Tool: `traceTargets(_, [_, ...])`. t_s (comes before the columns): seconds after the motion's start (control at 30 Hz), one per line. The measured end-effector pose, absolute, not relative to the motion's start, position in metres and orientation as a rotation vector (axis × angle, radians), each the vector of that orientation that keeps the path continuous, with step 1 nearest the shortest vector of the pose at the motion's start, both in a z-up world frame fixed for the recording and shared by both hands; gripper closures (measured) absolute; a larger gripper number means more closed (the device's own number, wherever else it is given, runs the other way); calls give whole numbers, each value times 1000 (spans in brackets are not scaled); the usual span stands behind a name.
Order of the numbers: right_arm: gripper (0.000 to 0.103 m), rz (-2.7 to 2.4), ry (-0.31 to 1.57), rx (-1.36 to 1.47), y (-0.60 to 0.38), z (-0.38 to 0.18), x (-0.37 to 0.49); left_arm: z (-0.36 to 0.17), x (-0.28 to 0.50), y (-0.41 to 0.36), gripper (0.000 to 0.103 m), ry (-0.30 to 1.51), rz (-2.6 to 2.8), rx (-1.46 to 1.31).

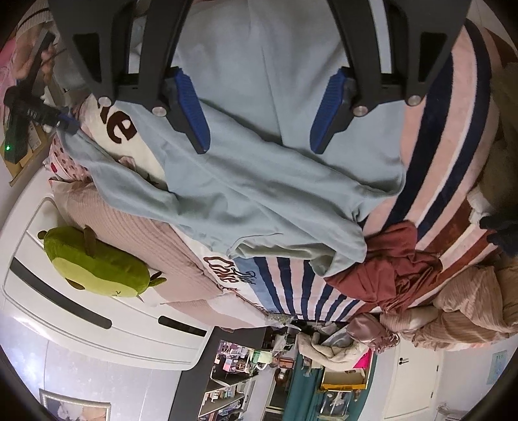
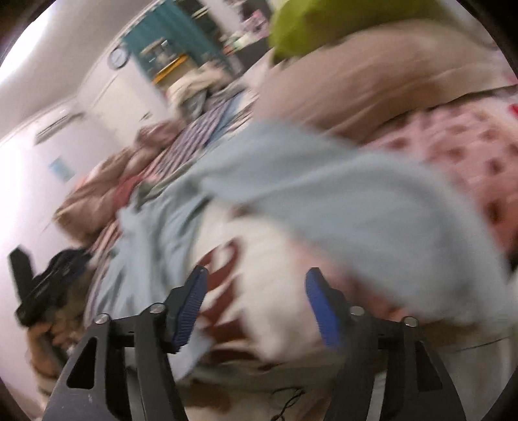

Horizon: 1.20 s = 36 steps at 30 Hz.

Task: Fold small clothes

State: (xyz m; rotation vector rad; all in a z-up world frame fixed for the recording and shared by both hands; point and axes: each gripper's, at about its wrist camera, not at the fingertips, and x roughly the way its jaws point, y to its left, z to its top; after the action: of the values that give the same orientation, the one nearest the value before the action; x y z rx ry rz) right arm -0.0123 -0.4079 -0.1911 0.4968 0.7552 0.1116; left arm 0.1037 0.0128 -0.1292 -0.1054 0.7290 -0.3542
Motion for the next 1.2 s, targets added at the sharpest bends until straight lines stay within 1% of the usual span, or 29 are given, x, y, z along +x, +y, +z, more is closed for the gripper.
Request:
traceTargets(0.07, [33, 44, 721, 484, -429, -185, -17, -128, 104, 12, 40, 727, -351, -99])
traceTargets(0.17, [32, -47, 687, 461, -457, -179, -19, -129, 105, 10, 40, 727, -352, -104])
traceTargets(0.27, [31, -141, 726, 371, -473, -180, -11, -129, 107, 8, 40, 729, -352, -103])
traceTargets(0.43, [31, -200, 779, 216, -469, -187, 7, -128, 106, 3, 40, 731, -356, -93])
traceTargets(0.53, [31, -242, 741, 137, -463, -182, 4, -127, 106, 4, 40, 730, -351, -87])
traceTargets(0.6, [27, -240, 727, 148, -465, -180, 4, -126, 106, 5, 40, 729, -349, -89])
traceTargets(0.63, [24, -232, 735, 168, -469, -181, 4, -126, 106, 6, 40, 727, -348, -90])
traceTargets(0.7, [24, -219, 788, 185, -475, -187, 10, -126, 107, 7, 40, 726, -347, -94])
traceTargets(0.73, [27, -199, 826, 170, -472, -192, 13, -126, 107, 7, 40, 727, -350, -97])
traceTargets(0.77, [39, -200, 823, 131, -467, -194, 12, -127, 107, 7, 40, 728, -351, -98])
traceTargets(0.8, [49, -196, 815, 93, -460, -193, 9, -128, 107, 6, 40, 728, -351, -96])
traceTargets(0.87, [87, -189, 803, 55, -447, -191, 6, -129, 107, 7, 40, 730, -353, -94])
traceTargets(0.9, [93, -191, 799, 43, -444, -189, 4, -129, 107, 7, 40, 729, -352, -96])
traceTargets(1.0, [99, -204, 758, 31, -436, -180, 1, -129, 107, 9, 40, 726, -360, -109])
traceTargets(1.1, [100, -173, 681, 92, -434, -160, -4, -128, 106, 14, 40, 716, -361, -115])
traceTargets(1.2, [100, -122, 601, 103, -423, -127, -8, -126, 104, 23, 40, 698, -363, -143])
